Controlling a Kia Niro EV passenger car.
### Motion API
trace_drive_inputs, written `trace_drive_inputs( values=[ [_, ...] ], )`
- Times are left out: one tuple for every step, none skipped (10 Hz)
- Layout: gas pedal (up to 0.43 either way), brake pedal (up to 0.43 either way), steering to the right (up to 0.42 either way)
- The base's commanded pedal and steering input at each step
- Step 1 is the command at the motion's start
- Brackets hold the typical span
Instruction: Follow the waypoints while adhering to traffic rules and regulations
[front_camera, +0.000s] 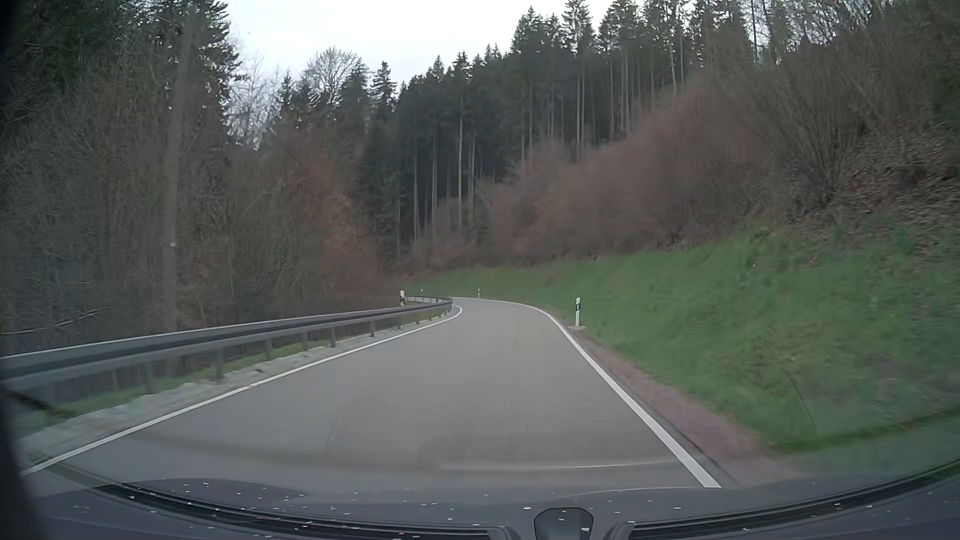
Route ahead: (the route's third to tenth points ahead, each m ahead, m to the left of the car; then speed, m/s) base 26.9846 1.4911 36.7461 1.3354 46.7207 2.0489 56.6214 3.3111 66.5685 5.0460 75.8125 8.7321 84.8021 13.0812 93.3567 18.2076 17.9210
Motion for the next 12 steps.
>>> trace_drive_inputs(
  values=[
    [0.0, 0.256, 0.009],
    [0.0, 0.256, 0.008],
    [0.0, 0.256, 0.008],
    [0.0, 0.256, 0.008],
    [0.0, 0.256, 0.008],
    [0.0, 0.256, 0.008],
    [0.0, 0.256, 0.008],
    [0.0, 0.256, 0.006],
    [0.0, 0.256, -0.003],
    [0.0, 0.262, -0.005],
    [0.0, 0.262, -0.004],
    [0.0, 0.262, -0.002]
  ],
)
